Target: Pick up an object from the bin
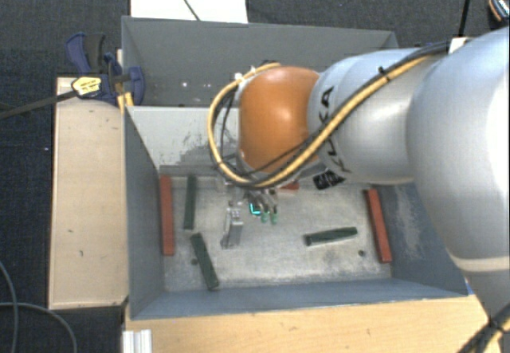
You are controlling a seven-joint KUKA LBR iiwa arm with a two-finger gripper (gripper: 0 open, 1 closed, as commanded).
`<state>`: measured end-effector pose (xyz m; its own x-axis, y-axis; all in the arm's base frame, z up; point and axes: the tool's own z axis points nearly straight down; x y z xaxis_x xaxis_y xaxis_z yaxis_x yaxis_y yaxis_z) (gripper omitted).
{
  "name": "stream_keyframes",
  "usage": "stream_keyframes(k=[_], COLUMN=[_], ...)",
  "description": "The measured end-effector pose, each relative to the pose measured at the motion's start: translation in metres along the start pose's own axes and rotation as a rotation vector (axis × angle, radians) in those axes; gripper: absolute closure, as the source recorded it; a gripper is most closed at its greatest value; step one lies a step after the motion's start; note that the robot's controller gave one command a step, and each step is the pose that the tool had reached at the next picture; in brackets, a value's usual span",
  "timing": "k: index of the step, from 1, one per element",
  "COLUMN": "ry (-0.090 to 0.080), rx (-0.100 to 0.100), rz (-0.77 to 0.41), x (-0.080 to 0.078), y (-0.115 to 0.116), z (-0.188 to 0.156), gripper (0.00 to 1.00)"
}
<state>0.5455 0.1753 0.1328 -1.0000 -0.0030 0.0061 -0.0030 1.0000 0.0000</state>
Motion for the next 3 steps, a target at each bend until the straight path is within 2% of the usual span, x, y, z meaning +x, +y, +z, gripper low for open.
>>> stream_keyframes(k=[1,2,3], ry=[-0.003,-0.013,-0.008], rx=[0.003,0.001,0.000], rz=[0.108,0.269,0.406], x=[-0.036,-0.047,-0.019], y=[-0.070,-0.159,-0.258], z=[0.062,0.033,0.062], gripper=[0.00,0.00,0.00])
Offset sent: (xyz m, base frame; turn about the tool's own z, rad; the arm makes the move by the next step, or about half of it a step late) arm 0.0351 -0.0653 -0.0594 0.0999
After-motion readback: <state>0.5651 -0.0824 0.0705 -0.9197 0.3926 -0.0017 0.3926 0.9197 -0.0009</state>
